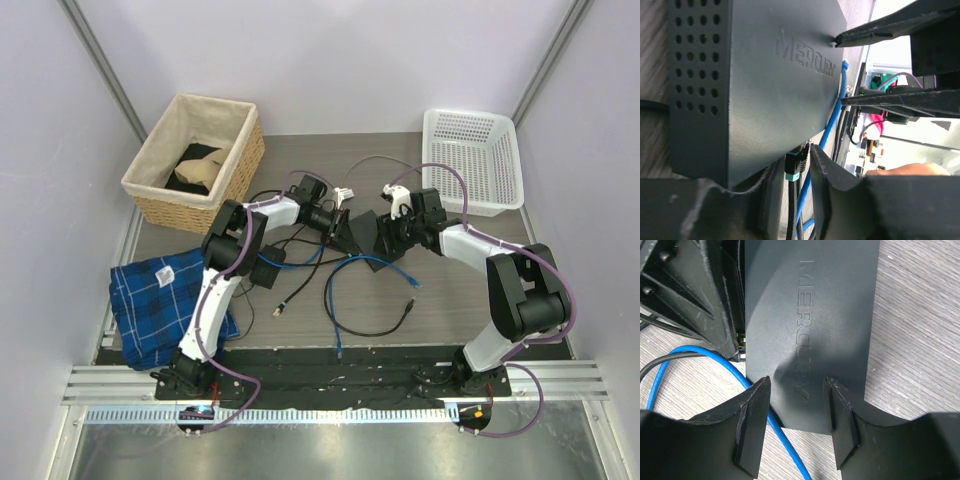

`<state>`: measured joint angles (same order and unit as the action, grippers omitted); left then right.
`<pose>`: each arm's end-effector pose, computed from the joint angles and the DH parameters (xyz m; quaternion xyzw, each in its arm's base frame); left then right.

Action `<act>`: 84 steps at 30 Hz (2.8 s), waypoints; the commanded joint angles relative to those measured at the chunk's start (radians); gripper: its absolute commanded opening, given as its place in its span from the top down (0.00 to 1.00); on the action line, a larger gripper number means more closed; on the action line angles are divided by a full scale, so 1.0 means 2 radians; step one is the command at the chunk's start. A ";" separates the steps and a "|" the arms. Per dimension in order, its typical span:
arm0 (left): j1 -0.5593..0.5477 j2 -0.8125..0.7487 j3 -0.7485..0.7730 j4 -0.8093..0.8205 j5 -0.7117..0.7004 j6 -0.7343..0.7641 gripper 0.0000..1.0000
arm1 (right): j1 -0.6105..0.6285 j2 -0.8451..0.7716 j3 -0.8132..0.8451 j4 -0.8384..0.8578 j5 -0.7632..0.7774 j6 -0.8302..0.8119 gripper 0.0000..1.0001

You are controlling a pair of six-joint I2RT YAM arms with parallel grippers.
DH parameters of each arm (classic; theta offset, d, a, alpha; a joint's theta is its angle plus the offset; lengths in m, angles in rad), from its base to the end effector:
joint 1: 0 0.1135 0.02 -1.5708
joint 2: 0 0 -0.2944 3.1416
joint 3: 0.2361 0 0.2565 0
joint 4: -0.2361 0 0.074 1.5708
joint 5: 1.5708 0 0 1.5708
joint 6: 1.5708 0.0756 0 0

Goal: Pull the plug from the switch port

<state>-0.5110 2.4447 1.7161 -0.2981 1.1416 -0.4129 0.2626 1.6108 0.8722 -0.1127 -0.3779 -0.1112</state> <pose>0.4255 -0.3174 0.0909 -0.1848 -0.8024 0.5667 0.0295 0.3323 0.1182 0.1756 -0.2358 0.8910 0.2014 0.3315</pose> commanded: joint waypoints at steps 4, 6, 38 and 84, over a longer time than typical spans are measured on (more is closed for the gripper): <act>-0.004 0.013 -0.011 -0.065 -0.179 0.042 0.95 | 0.001 0.015 -0.021 -0.059 0.024 -0.005 0.45; -0.004 0.009 -0.012 -0.070 -0.169 0.044 1.00 | 0.001 0.017 -0.021 -0.060 0.024 -0.005 0.45; -0.006 0.068 0.078 -0.125 -0.066 0.134 1.00 | 0.001 0.034 -0.005 -0.066 0.020 -0.004 0.45; 0.075 -0.114 0.045 -0.139 -0.092 0.245 0.41 | 0.001 0.054 0.006 -0.052 0.022 0.008 0.45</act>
<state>-0.3149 2.3558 1.9743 -0.7868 0.8551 0.1074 0.2626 1.6566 0.9104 -0.0872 -0.3832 -0.0994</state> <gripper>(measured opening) 0.582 0.546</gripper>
